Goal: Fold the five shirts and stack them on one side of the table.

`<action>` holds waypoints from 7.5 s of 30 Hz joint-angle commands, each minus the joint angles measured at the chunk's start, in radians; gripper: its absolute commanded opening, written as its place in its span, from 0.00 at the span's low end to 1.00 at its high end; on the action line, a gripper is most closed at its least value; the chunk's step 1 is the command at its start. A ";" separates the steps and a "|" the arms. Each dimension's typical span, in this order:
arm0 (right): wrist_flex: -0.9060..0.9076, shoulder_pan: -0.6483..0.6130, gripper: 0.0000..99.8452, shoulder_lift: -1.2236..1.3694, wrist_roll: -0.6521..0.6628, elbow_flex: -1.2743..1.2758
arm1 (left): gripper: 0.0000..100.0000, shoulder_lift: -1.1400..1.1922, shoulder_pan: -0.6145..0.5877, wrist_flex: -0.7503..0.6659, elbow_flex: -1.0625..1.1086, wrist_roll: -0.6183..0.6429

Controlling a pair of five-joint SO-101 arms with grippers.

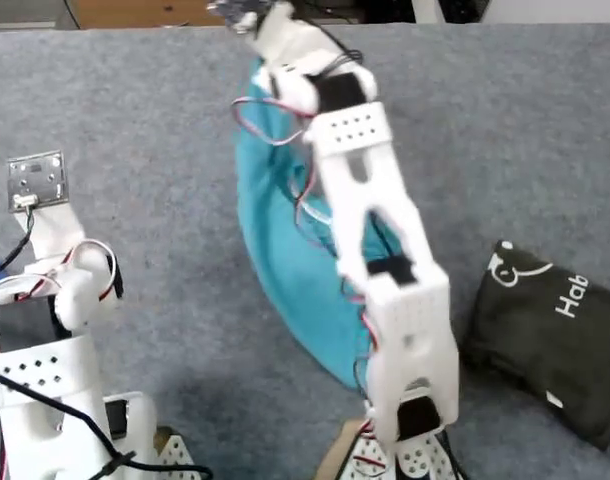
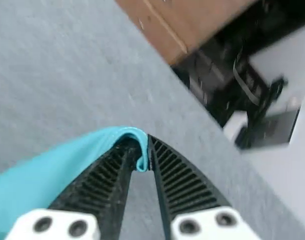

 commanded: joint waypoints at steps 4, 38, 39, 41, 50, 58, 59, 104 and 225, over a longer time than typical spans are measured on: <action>0.160 0.199 0.00 0.211 -0.002 -0.395 | 0.02 -0.005 0.169 -0.112 0.094 0.002; 0.420 0.461 0.00 0.572 -0.184 -0.736 | 0.02 0.753 0.890 -0.631 0.011 0.304; 0.417 0.461 0.00 0.576 -0.186 -0.736 | 0.02 0.760 0.890 -0.646 0.015 0.304; 0.416 0.460 0.00 0.579 -0.183 -0.736 | 0.02 0.765 0.875 -0.655 0.017 0.304; 0.416 0.455 0.00 0.581 -0.181 -0.736 | 0.02 0.773 0.494 -0.651 -0.109 0.209; 0.416 0.450 0.00 0.581 -0.180 -0.734 | 0.02 0.828 0.296 -0.660 -0.307 0.138; 0.416 0.446 0.00 0.581 -0.180 -0.734 | 0.02 0.858 0.287 -0.660 -0.330 0.135; 0.416 0.406 0.00 0.607 -0.077 -0.736 | 0.09 0.823 0.600 -0.651 -0.106 -0.041; 0.416 0.380 0.00 0.611 -0.075 -0.734 | 0.14 1.434 0.307 -0.140 -0.824 0.203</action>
